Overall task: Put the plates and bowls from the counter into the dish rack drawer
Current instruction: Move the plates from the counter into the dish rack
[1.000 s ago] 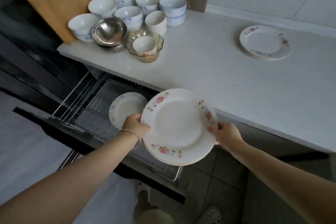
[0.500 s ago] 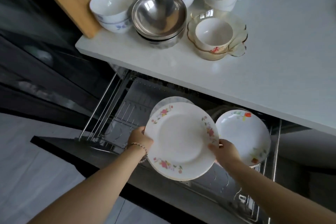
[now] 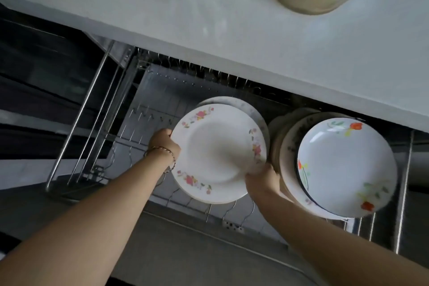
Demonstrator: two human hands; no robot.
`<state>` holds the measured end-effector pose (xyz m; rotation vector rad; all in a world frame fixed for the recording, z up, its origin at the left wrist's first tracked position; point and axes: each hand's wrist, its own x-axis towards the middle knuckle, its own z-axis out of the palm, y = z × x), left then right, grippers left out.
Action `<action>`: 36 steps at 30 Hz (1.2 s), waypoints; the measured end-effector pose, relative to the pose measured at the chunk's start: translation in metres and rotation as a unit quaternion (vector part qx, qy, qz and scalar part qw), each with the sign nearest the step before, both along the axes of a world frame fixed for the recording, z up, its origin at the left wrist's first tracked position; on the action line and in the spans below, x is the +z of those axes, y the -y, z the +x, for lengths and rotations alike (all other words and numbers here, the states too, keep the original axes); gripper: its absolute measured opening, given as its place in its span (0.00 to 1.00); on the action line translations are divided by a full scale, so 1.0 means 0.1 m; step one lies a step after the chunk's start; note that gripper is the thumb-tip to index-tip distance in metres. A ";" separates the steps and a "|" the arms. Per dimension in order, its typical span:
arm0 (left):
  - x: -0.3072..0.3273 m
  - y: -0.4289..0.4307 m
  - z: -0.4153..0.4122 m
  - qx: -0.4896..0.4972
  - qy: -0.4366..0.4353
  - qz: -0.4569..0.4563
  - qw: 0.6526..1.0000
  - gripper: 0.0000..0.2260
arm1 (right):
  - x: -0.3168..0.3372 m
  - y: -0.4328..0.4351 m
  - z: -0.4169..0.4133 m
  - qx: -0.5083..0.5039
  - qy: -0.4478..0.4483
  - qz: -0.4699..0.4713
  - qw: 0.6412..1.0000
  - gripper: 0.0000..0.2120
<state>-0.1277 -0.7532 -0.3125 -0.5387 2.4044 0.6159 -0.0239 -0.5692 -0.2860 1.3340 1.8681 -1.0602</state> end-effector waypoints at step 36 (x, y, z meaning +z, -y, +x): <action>1.78 -1.81 0.79 -0.199 -0.048 0.132 0.970 0.11 | 1.35 -1.60 0.84 0.094 -0.050 -0.114 0.988 0.16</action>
